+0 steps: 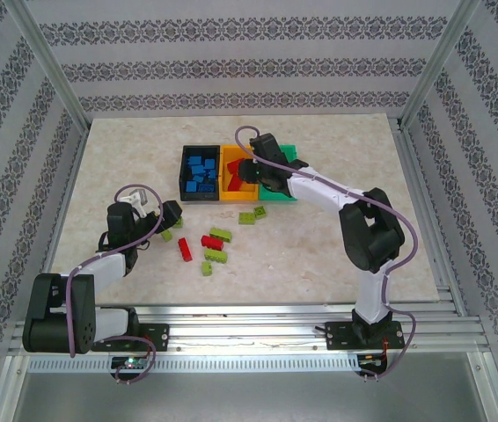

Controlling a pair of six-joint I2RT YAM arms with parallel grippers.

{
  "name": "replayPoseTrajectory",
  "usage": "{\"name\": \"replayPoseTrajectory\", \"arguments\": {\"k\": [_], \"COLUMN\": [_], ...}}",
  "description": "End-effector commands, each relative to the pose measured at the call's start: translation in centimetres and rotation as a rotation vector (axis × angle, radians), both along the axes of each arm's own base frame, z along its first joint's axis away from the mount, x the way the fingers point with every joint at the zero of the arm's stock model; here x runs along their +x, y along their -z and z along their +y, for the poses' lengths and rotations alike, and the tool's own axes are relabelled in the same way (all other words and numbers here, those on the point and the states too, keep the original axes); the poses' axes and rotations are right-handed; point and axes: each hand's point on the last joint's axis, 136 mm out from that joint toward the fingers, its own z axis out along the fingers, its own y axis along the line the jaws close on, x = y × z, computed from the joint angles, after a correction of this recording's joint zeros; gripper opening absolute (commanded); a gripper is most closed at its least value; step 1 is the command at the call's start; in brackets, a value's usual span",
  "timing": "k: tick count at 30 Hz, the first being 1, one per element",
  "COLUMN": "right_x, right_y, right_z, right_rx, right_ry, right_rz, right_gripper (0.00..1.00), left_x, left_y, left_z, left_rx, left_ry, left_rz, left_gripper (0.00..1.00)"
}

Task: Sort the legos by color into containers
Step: Place the lego in the container, then pick up the lego from the bottom-center of the table.

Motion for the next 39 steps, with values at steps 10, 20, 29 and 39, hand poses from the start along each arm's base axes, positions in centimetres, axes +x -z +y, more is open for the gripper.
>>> {"name": "replayPoseTrajectory", "arguments": {"k": [10,20,29,39], "right_x": [-3.5,-8.7,-14.5,-18.5], "right_y": [-1.2,-1.3,-0.2,1.9], "right_z": [0.2,3.1,7.6,11.3], "right_rx": [-0.018,-0.021,-0.014,0.000], "right_ry": [-0.070,-0.200,-0.362,-0.462], "right_rz": [-0.022,0.001,0.036,0.084], "right_gripper": [0.40,0.42,0.42,0.42], "left_x": [0.5,0.3,0.2,-0.1], "left_y": [-0.3,-0.6,-1.0,-2.1], "left_z": [0.2,0.2,0.3,0.4], "left_rx": [-0.013,-0.013,-0.004,-0.008], "left_ry": [-0.001,0.000,-0.005,-0.011], "left_rz": [-0.013,-0.021,-0.030,-0.059], "left_gripper": [1.00,1.00,1.00,1.00]}}
